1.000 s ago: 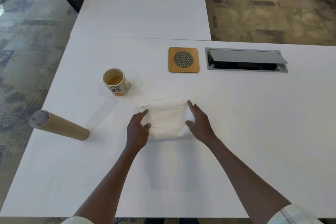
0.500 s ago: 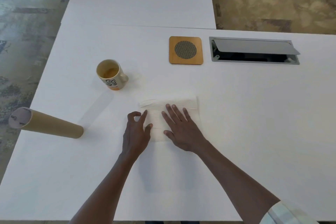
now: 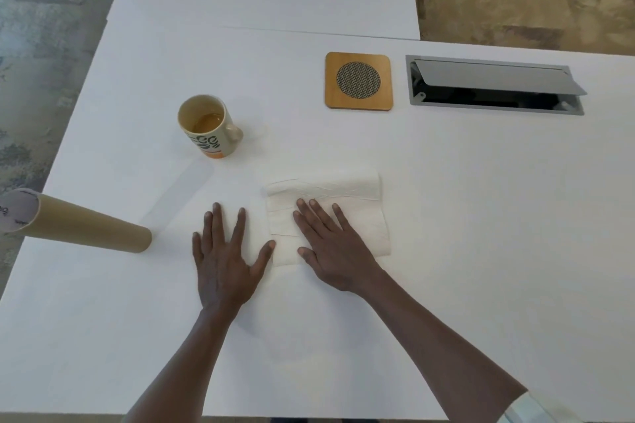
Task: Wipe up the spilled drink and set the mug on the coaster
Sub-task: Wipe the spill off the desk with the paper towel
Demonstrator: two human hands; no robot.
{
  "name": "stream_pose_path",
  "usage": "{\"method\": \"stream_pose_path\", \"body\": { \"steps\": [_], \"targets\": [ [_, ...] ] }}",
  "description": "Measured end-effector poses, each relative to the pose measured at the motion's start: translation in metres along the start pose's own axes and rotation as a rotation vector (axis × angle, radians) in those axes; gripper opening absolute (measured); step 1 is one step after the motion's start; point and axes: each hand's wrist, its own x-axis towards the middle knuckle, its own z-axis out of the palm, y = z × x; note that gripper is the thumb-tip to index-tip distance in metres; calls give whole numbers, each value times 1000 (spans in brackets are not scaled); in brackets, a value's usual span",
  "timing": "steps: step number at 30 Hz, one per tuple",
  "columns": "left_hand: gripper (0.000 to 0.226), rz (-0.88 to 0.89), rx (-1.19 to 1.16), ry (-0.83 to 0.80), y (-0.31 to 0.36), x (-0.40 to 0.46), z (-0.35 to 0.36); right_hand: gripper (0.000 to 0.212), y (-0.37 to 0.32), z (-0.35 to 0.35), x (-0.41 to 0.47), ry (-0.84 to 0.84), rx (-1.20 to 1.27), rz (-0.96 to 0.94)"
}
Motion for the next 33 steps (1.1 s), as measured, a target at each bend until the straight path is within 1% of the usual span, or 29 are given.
{"method": "stream_pose_path", "body": {
  "steps": [6, 8, 10, 13, 16, 21, 33],
  "targets": [
    [85, -1, -3, 8, -1, -1, 0, 65, -2, 4, 1, -13, 29, -4],
    [85, -2, 0, 8, -1, -1, 0, 67, 1, 1, 2, 31, 74, 48],
    [85, -6, -3, 8, -1, 0, 0, 73, 7, -2, 3, 73, 92, 146],
    [84, -6, 1, 12, -1, 0, 0, 82, 17, -4, 7, 46, 66, 255],
    [84, -9, 2, 18, -2, -1, 1, 85, 20, -2, 8, 31, 23, 258],
    [84, -9, -10, 20, 0, -2, -1, 90, 20, -1, 9, 54, 97, 282],
    [84, -14, -2, 16, 1, -1, -3, 69, 18, -4, 14, 191, 216, 265]
  ]
}}
